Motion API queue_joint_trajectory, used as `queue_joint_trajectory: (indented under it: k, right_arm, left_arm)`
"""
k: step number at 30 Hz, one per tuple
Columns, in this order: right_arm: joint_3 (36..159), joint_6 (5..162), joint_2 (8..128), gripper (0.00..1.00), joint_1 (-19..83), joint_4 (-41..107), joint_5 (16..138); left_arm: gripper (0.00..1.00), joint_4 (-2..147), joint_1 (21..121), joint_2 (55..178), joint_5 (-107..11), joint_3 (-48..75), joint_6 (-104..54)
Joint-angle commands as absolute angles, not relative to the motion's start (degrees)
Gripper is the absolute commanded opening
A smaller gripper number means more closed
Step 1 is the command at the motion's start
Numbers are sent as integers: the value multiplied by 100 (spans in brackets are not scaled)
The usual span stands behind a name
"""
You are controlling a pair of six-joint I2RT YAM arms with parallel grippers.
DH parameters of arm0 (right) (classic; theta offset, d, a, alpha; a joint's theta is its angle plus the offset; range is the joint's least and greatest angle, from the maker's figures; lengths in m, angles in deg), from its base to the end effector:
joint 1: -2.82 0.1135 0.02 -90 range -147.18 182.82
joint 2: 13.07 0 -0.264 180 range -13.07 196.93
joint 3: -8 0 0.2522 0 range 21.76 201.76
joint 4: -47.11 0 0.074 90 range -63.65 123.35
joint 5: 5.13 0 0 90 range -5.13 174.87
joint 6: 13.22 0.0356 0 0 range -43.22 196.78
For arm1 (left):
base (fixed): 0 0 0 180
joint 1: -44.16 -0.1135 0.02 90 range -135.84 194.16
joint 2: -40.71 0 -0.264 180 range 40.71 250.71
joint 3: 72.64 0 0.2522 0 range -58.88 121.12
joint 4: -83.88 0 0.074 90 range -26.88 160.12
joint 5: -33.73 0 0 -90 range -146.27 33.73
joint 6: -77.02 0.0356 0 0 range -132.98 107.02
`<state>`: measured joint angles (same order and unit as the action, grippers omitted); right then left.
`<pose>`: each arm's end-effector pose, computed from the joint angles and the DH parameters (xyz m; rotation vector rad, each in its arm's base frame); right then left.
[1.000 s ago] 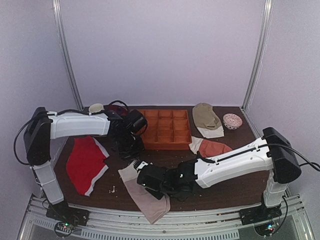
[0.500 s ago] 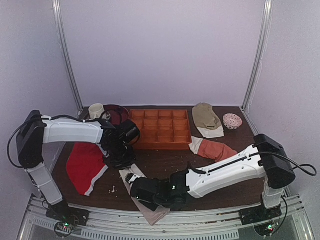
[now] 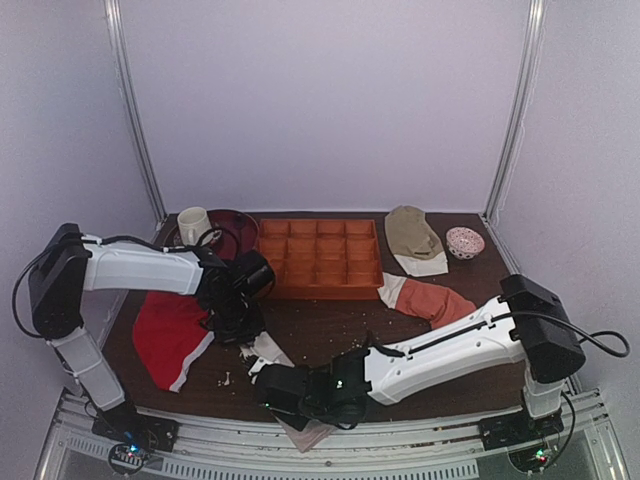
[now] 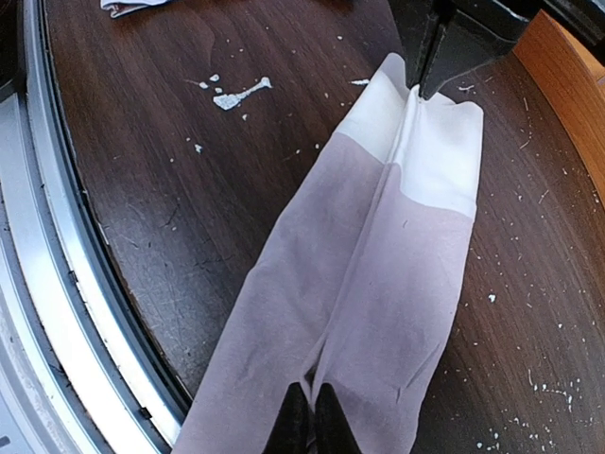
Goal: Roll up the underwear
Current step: Fold the underwear at the corner of the board.
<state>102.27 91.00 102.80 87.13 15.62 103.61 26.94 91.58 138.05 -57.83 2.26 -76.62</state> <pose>0.0544 0.4311 0.1721 -1.3011 2.0908 0.3570 0.2085 -0.2254 0.1714 -0.4280 2.9767 -0.2073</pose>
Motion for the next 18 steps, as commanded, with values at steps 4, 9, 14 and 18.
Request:
queue_joint_trajectory:
  k: [4, 9, 14, 18]
  right_arm:
    - [10435, 9214, 10523, 0, 8781, 1525, 10272]
    - [10446, 9249, 10602, 0, 8781, 1550, 10211]
    - [10460, 9274, 10647, 0, 8781, 1560, 10162]
    - [10455, 9286, 10597, 0, 8781, 1591, 10125]
  left_arm:
    - [0, 2818, 9163, 13717, -5951, 176, -7689]
    - [0, 2829, 9167, 13801, -5962, 185, -7688]
    - [0, 2847, 9169, 13818, -5946, 138, -7697]
    - [0, 2871, 9165, 13814, -5935, 99, -7714]
